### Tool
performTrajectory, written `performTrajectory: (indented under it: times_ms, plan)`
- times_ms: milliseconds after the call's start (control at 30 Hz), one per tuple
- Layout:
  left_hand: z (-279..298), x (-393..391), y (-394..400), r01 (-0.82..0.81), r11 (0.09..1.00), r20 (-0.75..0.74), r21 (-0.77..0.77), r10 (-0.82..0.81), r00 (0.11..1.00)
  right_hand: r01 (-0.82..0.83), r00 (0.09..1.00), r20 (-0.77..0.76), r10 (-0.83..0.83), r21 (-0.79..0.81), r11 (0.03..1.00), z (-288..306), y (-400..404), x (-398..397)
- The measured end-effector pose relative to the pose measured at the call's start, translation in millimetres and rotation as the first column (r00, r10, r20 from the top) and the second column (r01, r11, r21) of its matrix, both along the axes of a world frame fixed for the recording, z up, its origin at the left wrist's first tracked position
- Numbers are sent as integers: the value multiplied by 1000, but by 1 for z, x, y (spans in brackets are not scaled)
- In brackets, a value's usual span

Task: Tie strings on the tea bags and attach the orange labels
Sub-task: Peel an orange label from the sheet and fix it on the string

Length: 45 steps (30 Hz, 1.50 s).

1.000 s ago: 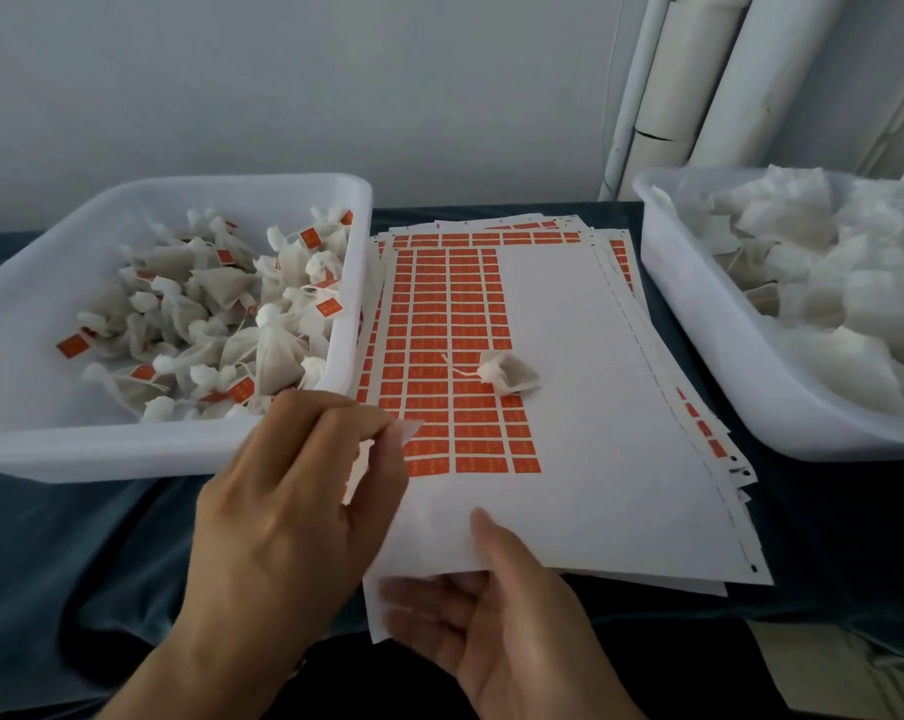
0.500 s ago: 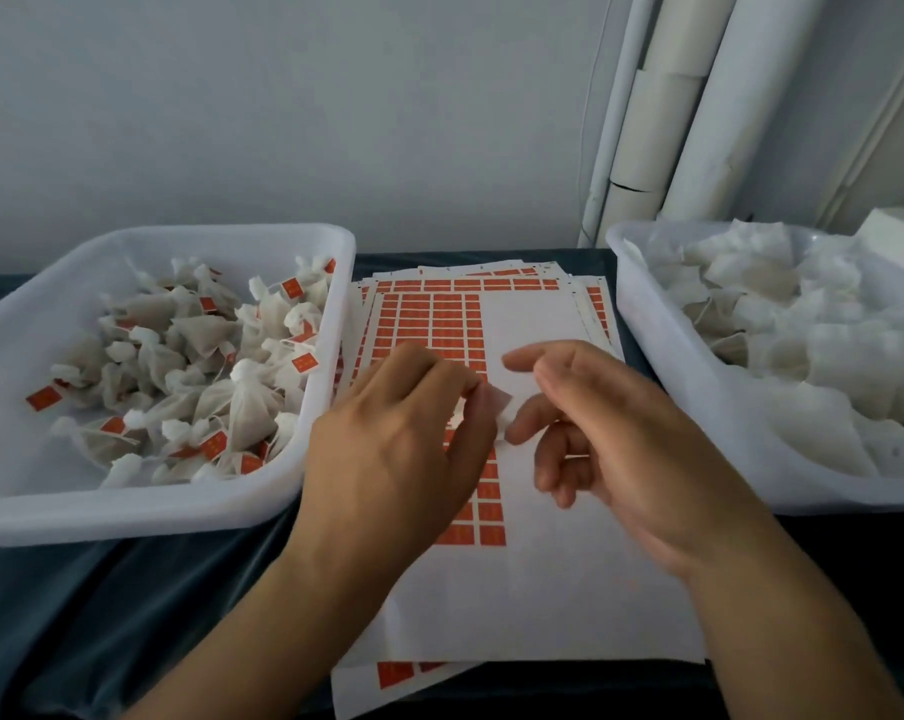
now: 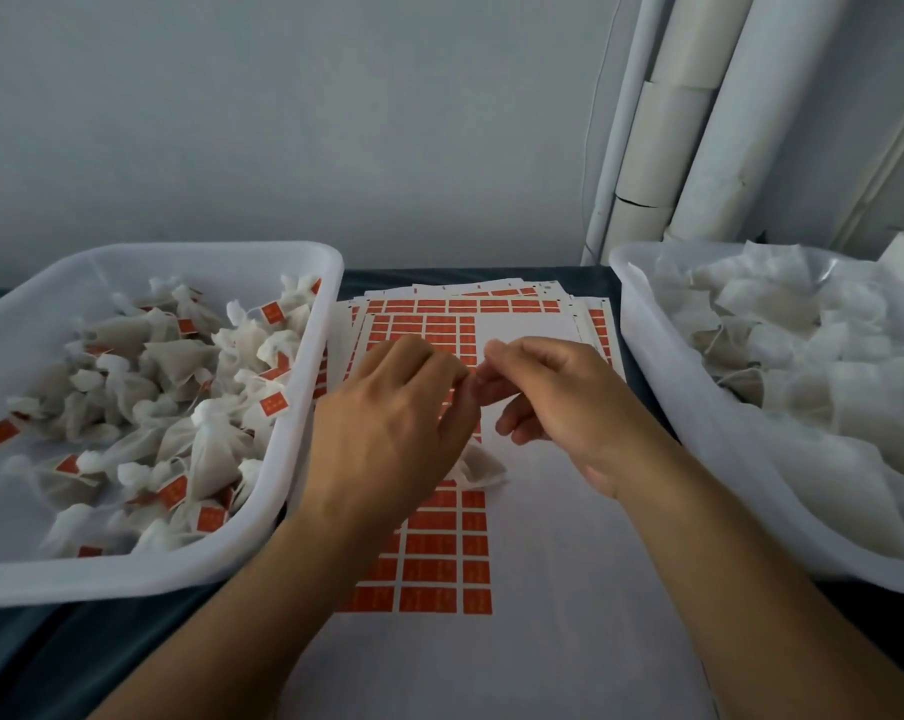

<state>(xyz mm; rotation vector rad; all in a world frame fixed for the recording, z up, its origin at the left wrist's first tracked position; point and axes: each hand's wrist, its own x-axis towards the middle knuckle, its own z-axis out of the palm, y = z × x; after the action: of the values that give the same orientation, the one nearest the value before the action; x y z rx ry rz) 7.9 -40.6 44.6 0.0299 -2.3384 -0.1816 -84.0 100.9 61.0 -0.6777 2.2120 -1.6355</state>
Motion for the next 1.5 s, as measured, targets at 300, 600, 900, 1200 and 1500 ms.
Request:
performTrajectory:
  times_ms: [300, 600, 900, 1200, 1500]
  plan:
    - [-29, -14, -14, 33, 999, -19, 20, -33, 999, -8, 998, 57, 10, -40, 999, -33, -10, -6]
    - [-34, -1, -12, 50, 894, 9, 444, -60, 998, 140, 964, -207, -169, -147, 979, -51, -11, -4]
    - [-37, 10, -28, -201, 766, 503, 611, -179, 846, 254, 936, -208, -283, -158, 954, -60, -6, -14]
    - [-41, 5, -29, -192, 712, 501, 676, -252, 828, 253, 933, -217, -287, -170, 952, -61, -7, -12]
    - [-46, -4, -18, -15, 667, 171, 745, -169, 971, 221, 938, -221, -267, -212, 952, -61, -7, -11]
